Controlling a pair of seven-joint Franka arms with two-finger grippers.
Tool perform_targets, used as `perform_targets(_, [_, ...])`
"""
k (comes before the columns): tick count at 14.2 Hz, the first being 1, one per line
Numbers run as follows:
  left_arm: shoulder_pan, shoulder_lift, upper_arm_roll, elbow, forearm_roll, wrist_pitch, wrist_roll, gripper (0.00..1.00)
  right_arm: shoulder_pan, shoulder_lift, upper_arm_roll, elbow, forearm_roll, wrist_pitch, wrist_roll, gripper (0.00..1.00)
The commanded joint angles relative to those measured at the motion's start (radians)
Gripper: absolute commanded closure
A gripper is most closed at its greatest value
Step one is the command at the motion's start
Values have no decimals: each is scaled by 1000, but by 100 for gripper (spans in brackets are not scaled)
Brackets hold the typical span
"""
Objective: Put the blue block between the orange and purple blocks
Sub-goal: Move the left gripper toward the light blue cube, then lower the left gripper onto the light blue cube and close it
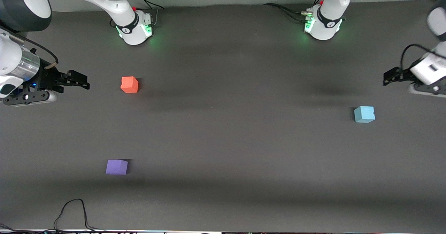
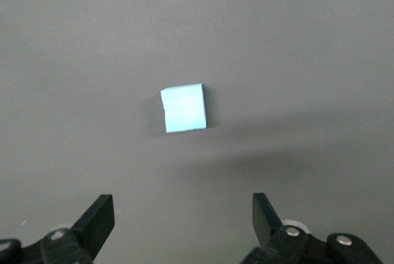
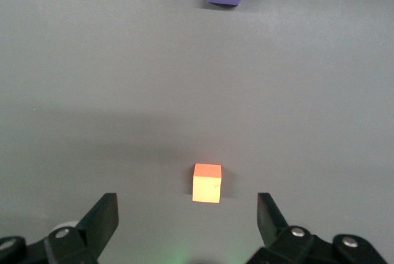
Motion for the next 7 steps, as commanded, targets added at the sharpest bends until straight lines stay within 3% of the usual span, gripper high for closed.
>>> perform_targets(1, [-8,61,5,-85,15,170,5,0,7,4,-5,15,-15,-8,-21,0])
perform_targets(7, [3,288,6,-96,15,477,11,0,7,2,-6,12,-19,-11,-22,0])
